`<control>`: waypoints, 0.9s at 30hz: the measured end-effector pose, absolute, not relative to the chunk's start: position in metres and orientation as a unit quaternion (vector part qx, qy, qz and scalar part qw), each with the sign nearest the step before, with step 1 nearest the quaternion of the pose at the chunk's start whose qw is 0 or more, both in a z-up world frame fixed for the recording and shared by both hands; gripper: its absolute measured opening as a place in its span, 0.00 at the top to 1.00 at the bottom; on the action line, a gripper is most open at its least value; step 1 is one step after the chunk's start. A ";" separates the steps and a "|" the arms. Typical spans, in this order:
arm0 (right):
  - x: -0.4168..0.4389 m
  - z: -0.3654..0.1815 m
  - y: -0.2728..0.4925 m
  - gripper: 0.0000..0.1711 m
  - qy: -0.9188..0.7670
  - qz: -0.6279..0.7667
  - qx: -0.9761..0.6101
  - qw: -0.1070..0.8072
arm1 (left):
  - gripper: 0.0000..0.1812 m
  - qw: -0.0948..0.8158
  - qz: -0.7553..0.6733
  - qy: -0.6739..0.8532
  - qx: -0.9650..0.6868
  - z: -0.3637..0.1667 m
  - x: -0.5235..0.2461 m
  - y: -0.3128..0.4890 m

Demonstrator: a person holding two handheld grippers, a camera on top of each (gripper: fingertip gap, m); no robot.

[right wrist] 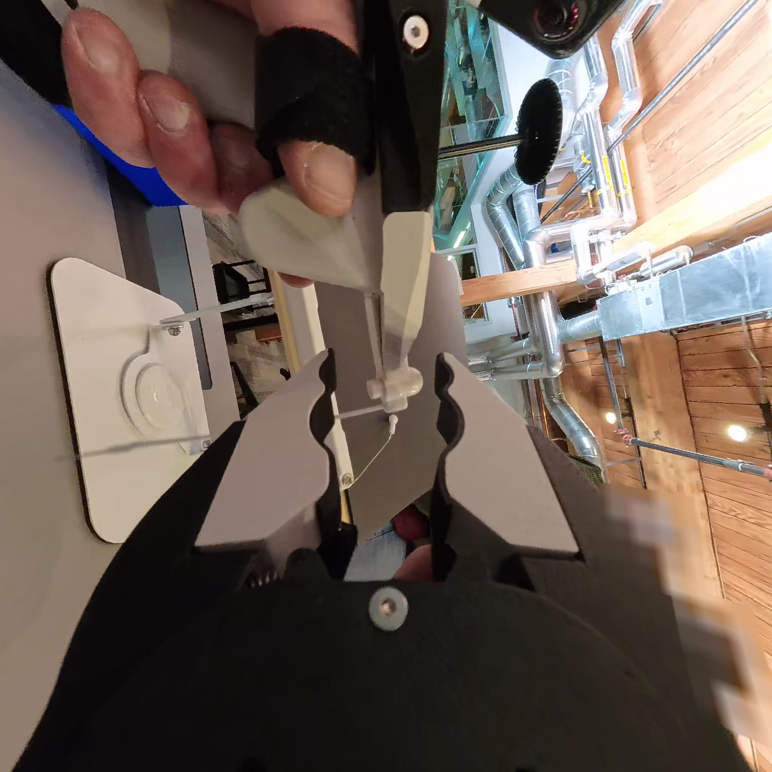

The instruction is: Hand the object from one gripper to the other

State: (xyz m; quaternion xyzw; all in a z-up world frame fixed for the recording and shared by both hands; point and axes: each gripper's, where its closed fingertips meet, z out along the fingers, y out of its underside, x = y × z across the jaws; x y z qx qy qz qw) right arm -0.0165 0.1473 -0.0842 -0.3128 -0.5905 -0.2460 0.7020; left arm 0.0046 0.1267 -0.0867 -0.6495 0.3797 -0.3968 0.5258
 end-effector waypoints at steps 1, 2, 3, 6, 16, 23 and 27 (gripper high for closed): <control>-0.016 -0.086 0.149 0.74 -0.592 -0.247 -0.317 0.699 | 0.93 0.525 -0.393 0.383 -0.651 -0.088 0.006 0.126; -0.016 -0.089 0.151 0.76 -0.595 -0.248 -0.321 0.694 | 0.93 0.523 -0.389 0.386 -0.653 -0.089 0.007 0.125; -0.015 -0.089 0.152 0.78 -0.593 -0.249 -0.324 0.694 | 0.93 0.523 -0.383 0.389 -0.654 -0.091 0.008 0.125; -0.013 -0.090 0.156 0.81 -0.594 -0.251 -0.334 0.688 | 0.93 0.520 -0.373 0.399 -0.656 -0.094 0.011 0.123; -0.009 -0.090 0.157 0.88 -0.595 -0.214 -0.361 0.686 | 0.92 0.546 -0.337 0.420 -0.642 -0.093 0.014 0.122; -0.002 -0.099 0.158 0.88 -0.600 -0.049 -0.447 0.661 | 0.77 0.640 -0.090 0.518 -0.560 -0.082 0.004 0.126; 0.008 -0.088 0.163 0.88 -0.557 0.030 -0.476 0.680 | 0.75 0.642 -0.042 0.531 -0.551 -0.085 0.004 0.128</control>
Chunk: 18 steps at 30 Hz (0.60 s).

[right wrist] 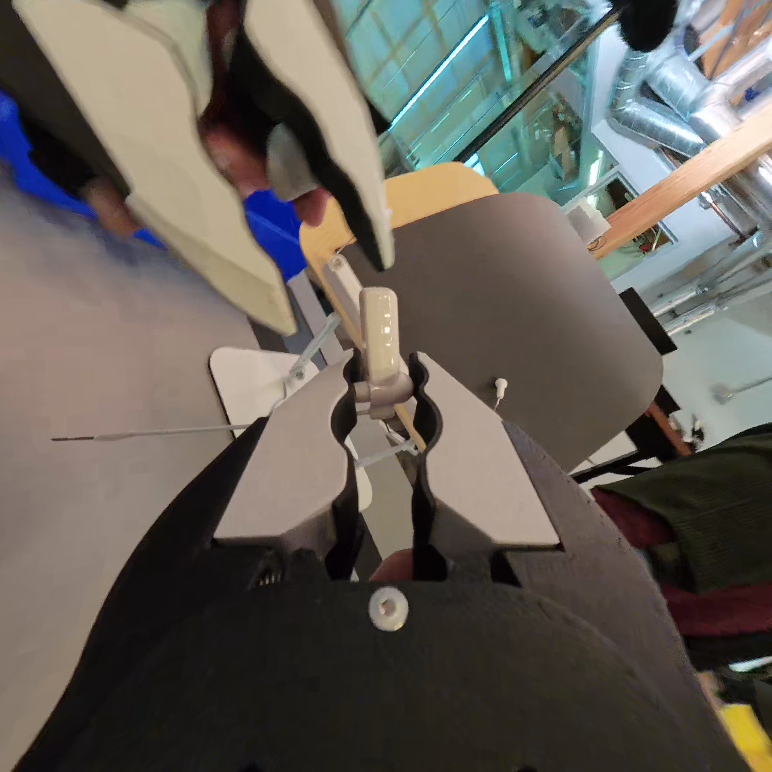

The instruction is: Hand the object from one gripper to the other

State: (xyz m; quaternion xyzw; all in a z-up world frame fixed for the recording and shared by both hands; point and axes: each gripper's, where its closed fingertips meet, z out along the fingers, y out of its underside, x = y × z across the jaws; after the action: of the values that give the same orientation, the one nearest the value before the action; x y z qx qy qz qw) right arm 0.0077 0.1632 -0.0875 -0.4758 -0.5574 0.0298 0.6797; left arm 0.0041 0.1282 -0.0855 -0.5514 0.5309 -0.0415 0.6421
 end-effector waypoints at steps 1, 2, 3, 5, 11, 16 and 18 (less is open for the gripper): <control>0.011 -0.081 0.166 0.88 -0.534 0.057 -0.484 0.690 | 0.75 0.641 -0.064 0.527 -0.555 -0.086 0.006 0.128; 0.015 -0.075 0.169 0.88 -0.508 0.086 -0.494 0.700 | 0.75 0.636 -0.101 0.520 -0.560 -0.087 0.008 0.126; 0.020 -0.068 0.172 0.88 -0.477 0.116 -0.500 0.713 | 0.75 0.632 -0.143 0.509 -0.567 -0.086 0.009 0.125; 0.028 -0.054 0.173 0.88 -0.420 0.204 -0.501 0.729 | 0.77 0.629 -0.220 0.479 -0.571 -0.081 0.009 0.125; 0.044 -0.035 0.178 0.88 -0.238 0.500 -0.499 0.667 | 0.79 0.665 -0.248 0.435 -0.553 -0.077 -0.003 0.140; 0.053 -0.040 0.192 0.88 -0.155 0.523 -0.503 0.670 | 0.74 0.697 -0.169 0.481 -0.505 -0.085 0.023 0.125; 0.053 -0.044 0.195 0.88 -0.150 0.496 -0.509 0.687 | 0.73 0.709 -0.164 0.464 -0.505 -0.083 0.032 0.121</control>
State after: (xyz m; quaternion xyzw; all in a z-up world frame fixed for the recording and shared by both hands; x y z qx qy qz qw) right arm 0.0534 0.1949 -0.0441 -0.5090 -0.1504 0.4959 0.6873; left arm 0.0324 0.1207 -0.0831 -0.5050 0.4636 -0.1644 0.7093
